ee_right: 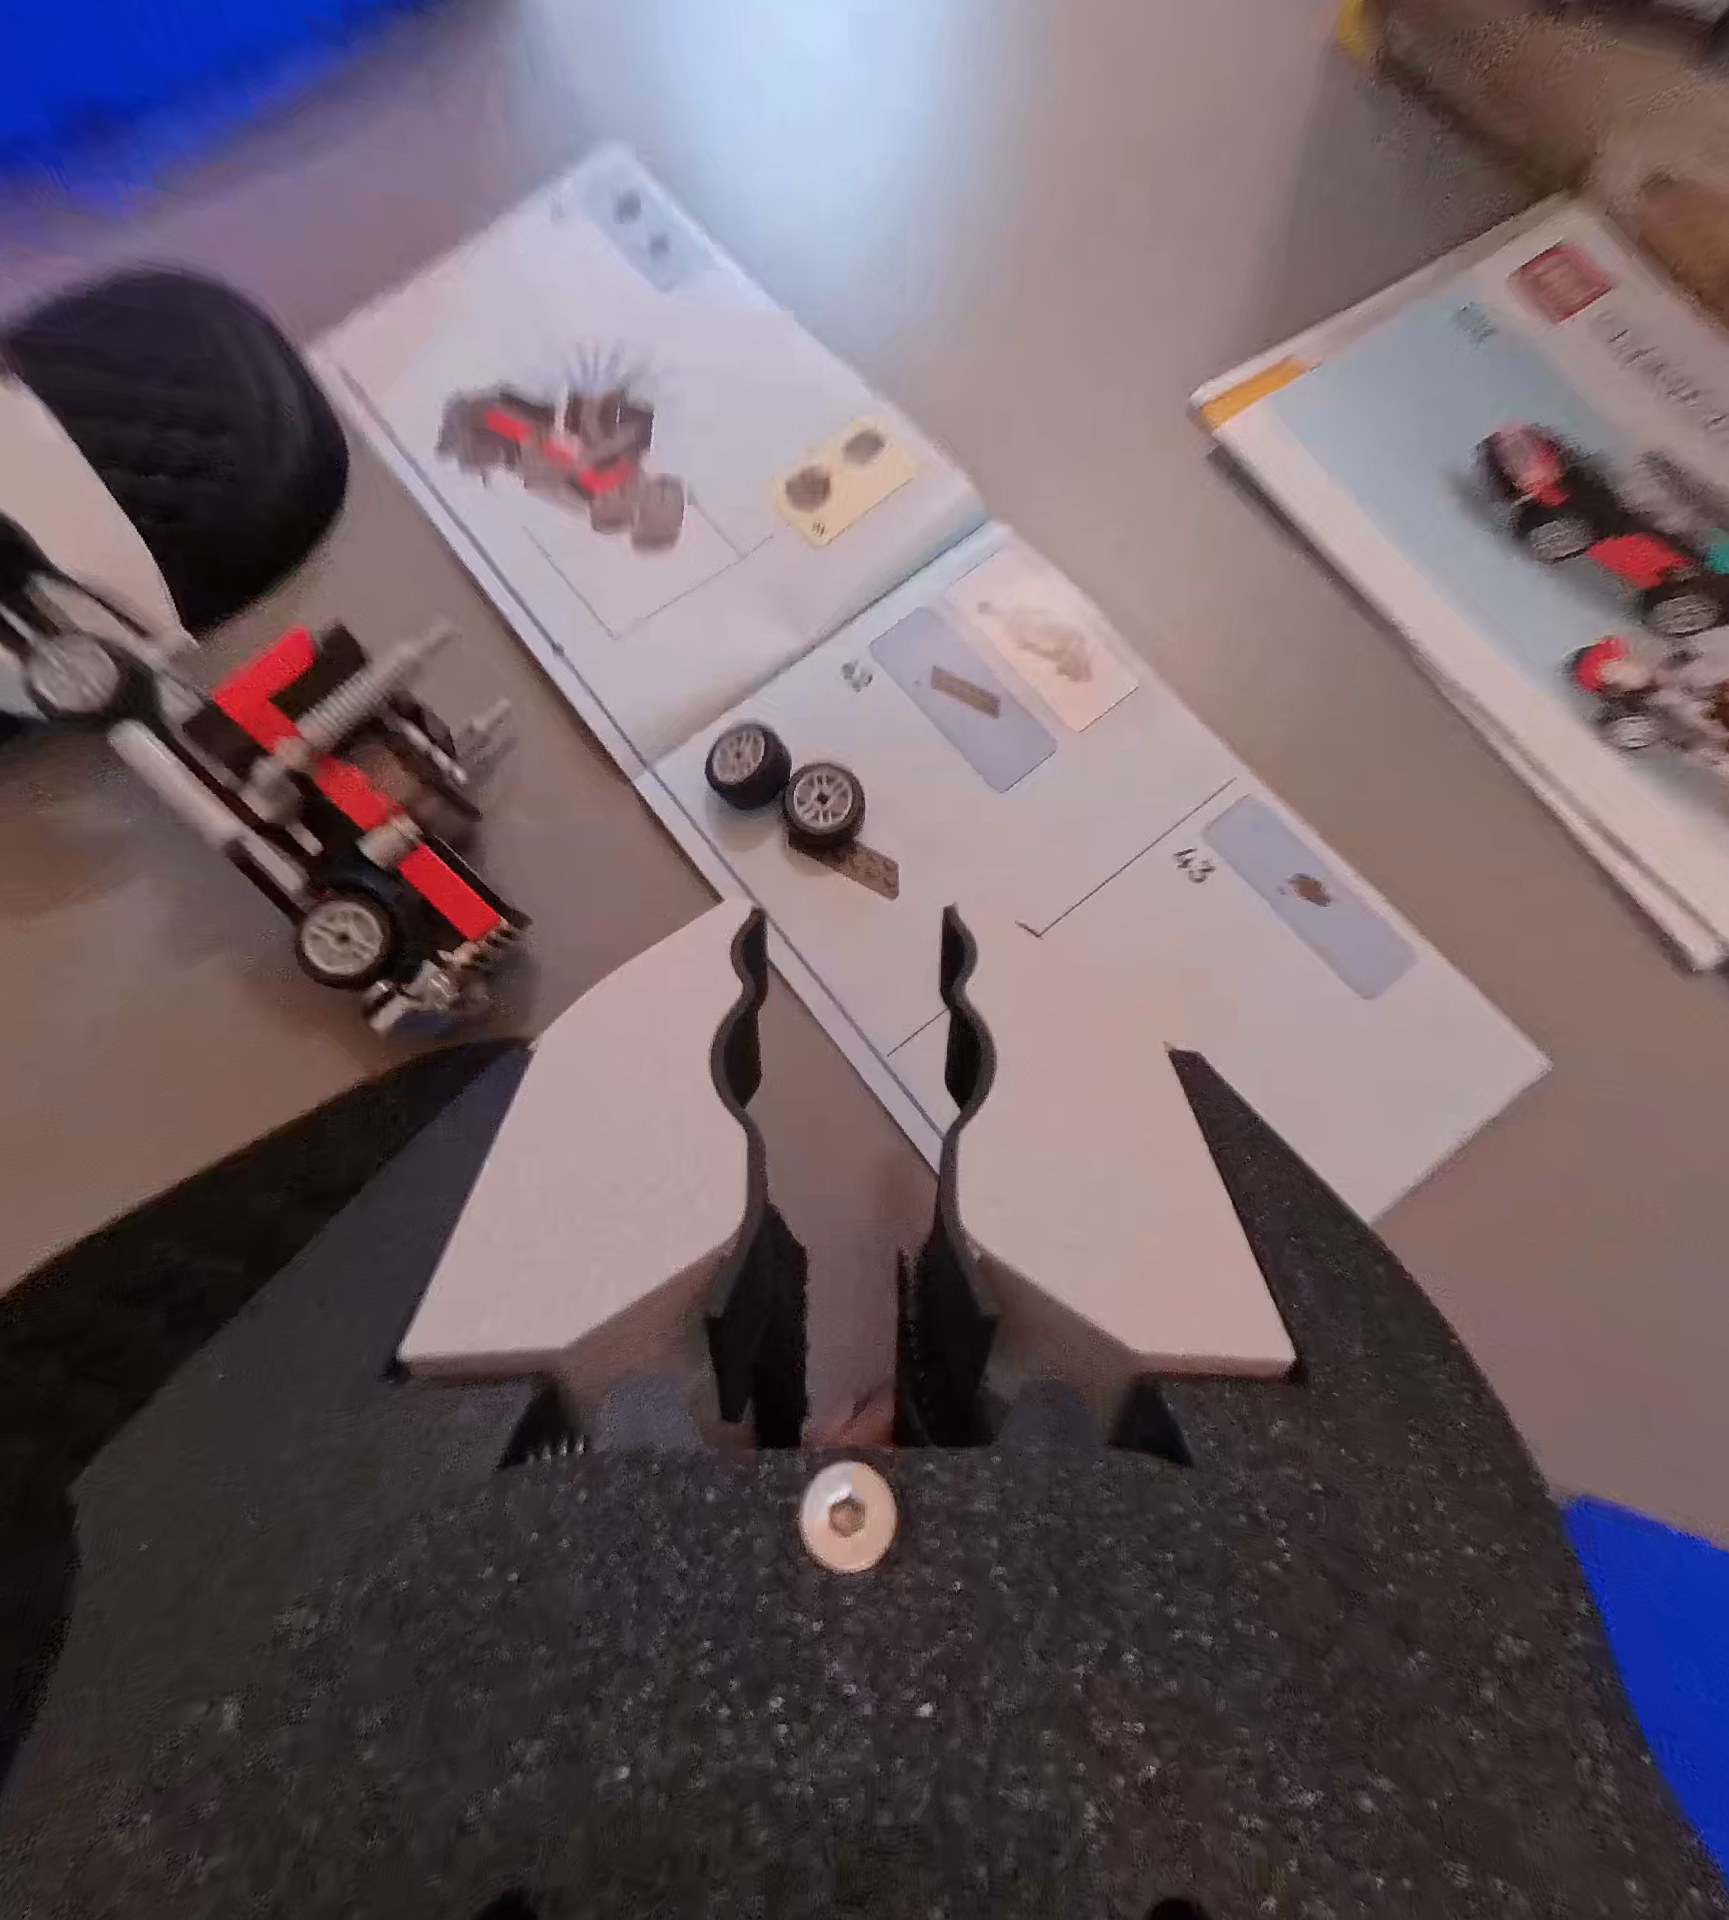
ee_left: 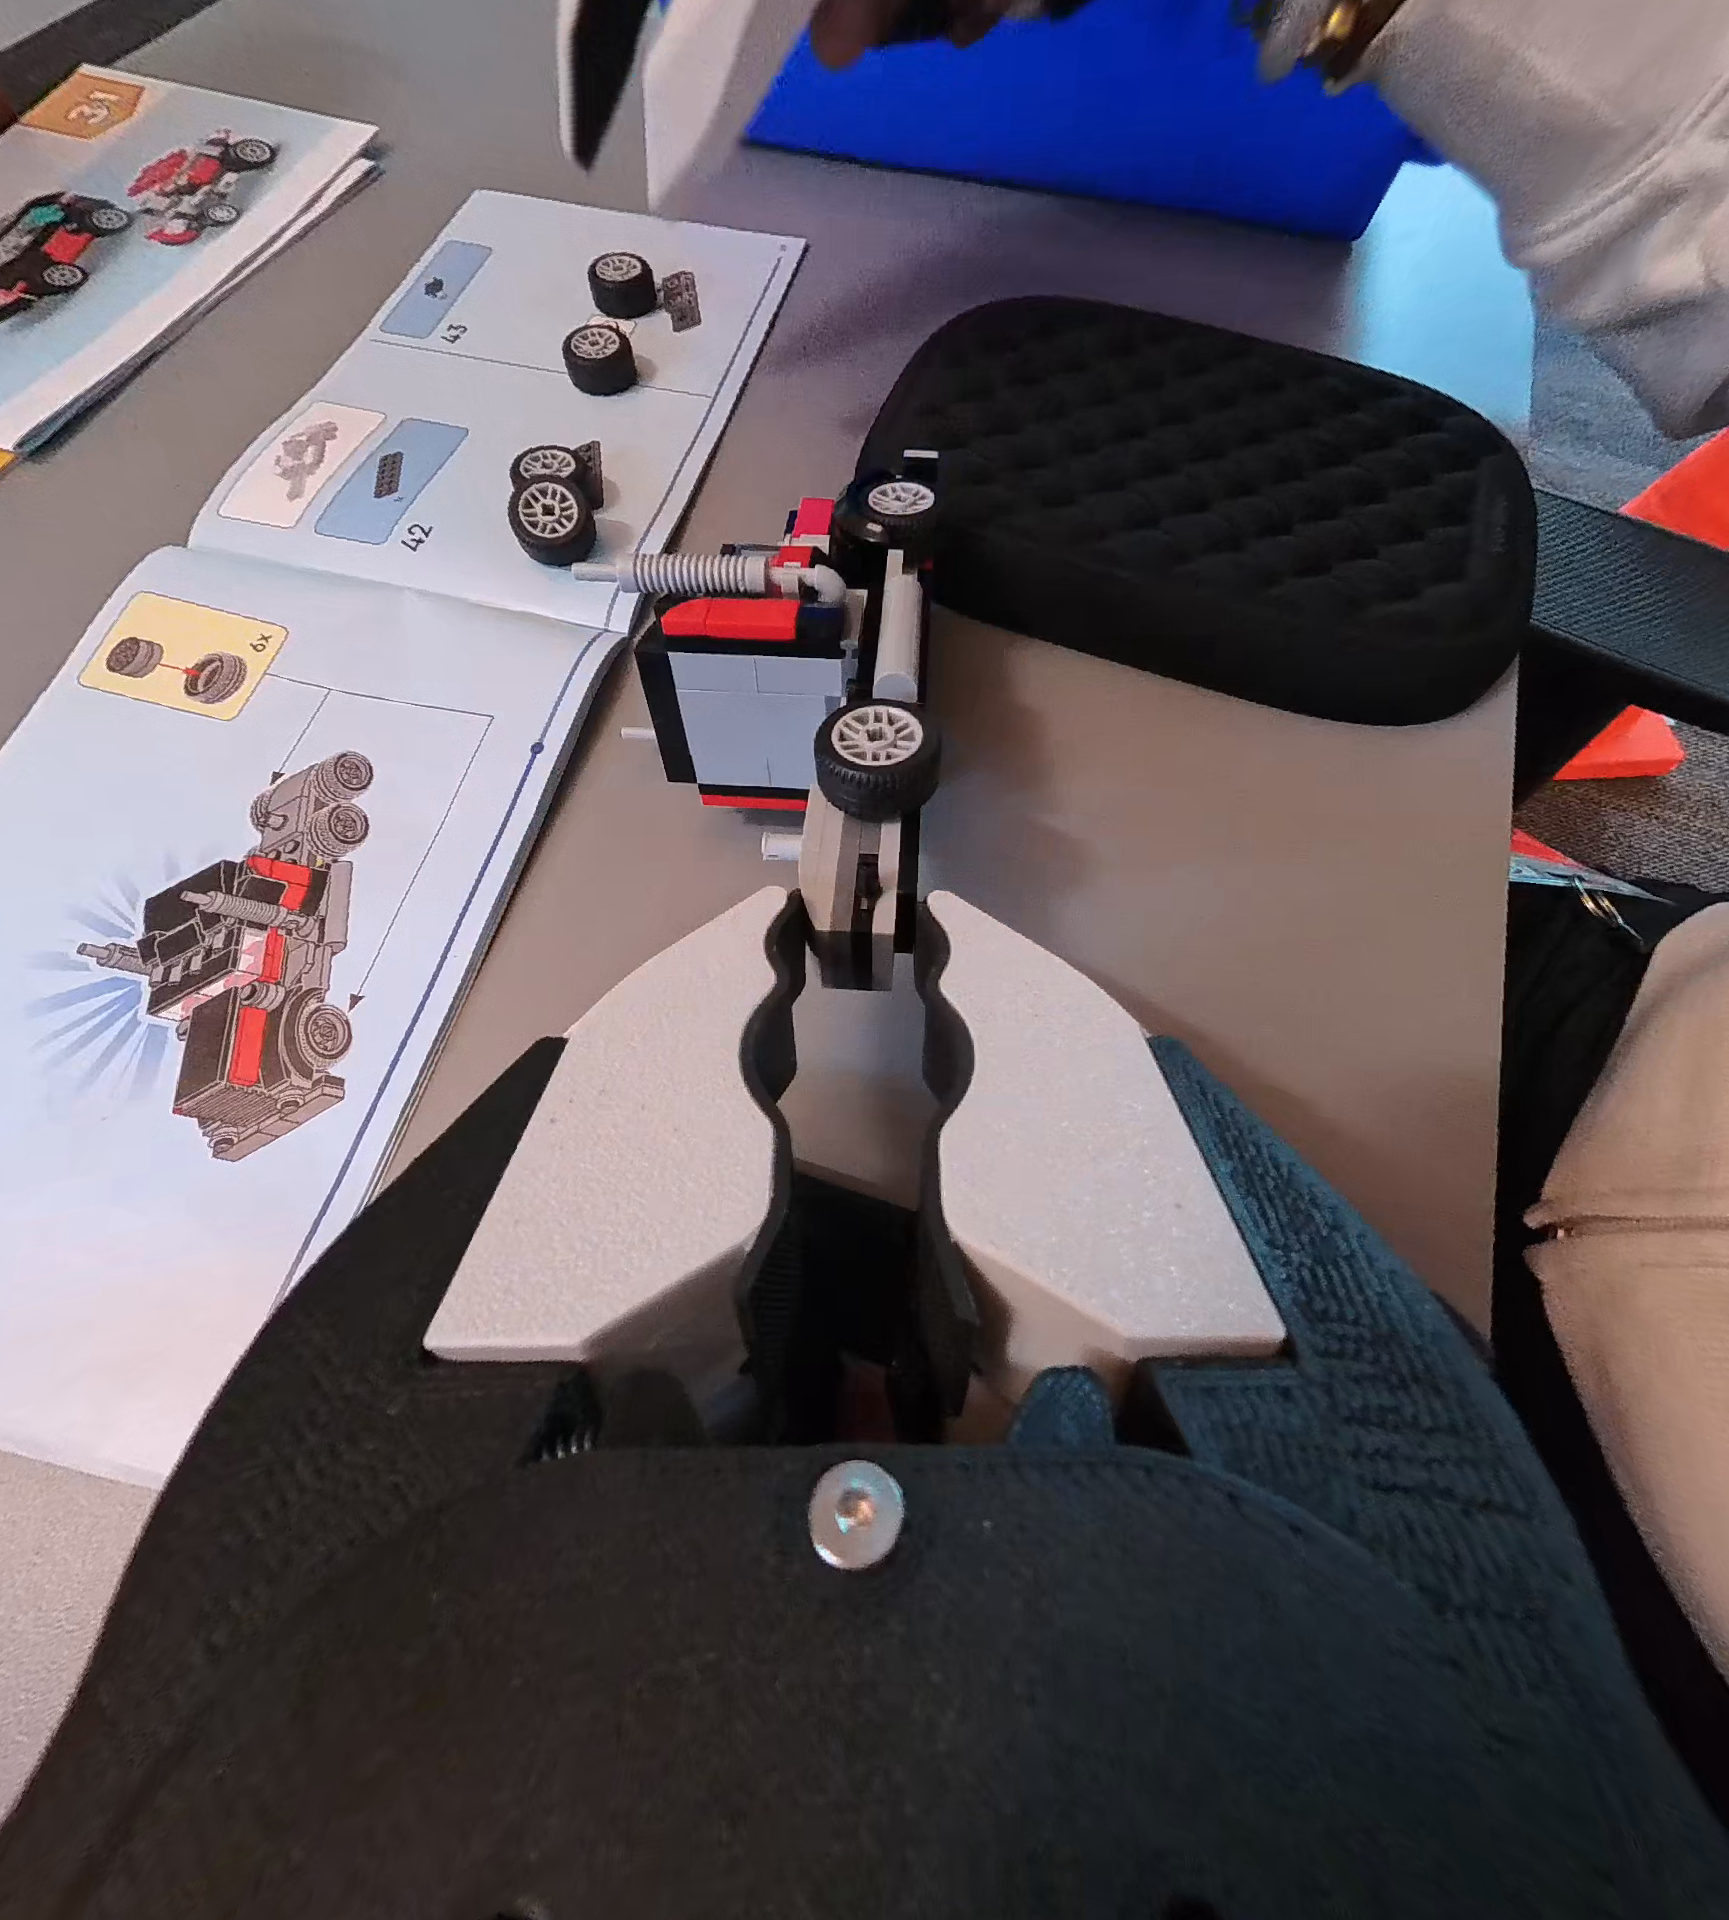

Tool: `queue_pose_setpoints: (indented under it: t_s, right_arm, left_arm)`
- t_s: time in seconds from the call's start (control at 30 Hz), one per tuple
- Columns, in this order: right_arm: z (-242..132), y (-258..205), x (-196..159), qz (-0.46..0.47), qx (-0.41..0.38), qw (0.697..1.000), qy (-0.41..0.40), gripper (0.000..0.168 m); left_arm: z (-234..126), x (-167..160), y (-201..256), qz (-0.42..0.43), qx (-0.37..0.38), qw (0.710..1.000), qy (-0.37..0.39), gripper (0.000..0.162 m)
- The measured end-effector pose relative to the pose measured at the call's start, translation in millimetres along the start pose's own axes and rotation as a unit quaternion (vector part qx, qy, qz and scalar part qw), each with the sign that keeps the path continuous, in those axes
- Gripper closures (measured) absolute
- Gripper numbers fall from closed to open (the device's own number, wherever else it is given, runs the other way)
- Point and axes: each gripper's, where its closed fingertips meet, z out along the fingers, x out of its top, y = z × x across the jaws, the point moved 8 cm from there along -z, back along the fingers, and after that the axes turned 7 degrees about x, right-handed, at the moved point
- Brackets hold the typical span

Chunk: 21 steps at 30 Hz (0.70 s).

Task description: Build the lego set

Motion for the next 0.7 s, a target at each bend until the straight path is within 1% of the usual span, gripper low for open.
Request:
queue_pose_setpoints:
  t_s: [0.07,0.17,0.27,0.33,0.43,0.5,0.6,0.7]
  right_arm:
    - [18.3,-1.9,-1.1,-0.045,0.039,0.997,-0.041,0.136]
    - [39.8,-7.5,10.1,-0.114,0.096,0.986,-0.074,0.135]
    - [54.5,-10.3,22.4,-0.205,0.101,0.965,-0.132,0.140]
    - [62.9,-13.4,28.9,-0.253,0.106,0.946,-0.176,0.137]
    - [73.3,-16.1,37.6,-0.278,0.126,0.928,-0.212,0.138]
    - [77.9,-14.7,40.2,-0.286,0.129,0.923,-0.225,0.144]
    - [81.7,-12.1,39.1,-0.291,0.127,0.917,-0.240,0.146]
    - [82.0,-11.8,38.6,-0.294,0.128,0.919,-0.229,0.146]
  left_arm:
    - [-0.1,0.0,0.2,0.001,0.000,1.000,0.000,0.142]
    - [0.0,0.0,0.0,0.000,0.000,1.000,0.000,0.142]
    - [0.2,0.0,-0.6,-0.003,-0.001,1.000,-0.001,0.142]
    - [0.3,0.1,-0.8,-0.004,-0.002,1.000,-0.001,0.142]
    - [0.0,0.1,-1.2,-0.006,0.000,1.000,0.000,0.142]
    - [-0.2,0.2,-1.6,-0.008,0.001,1.000,0.002,0.142]
    - [-0.5,0.3,-2.3,-0.011,0.001,1.000,0.004,0.142]
    - [-0.4,0.3,-2.8,-0.015,-0.002,1.000,0.003,0.142]
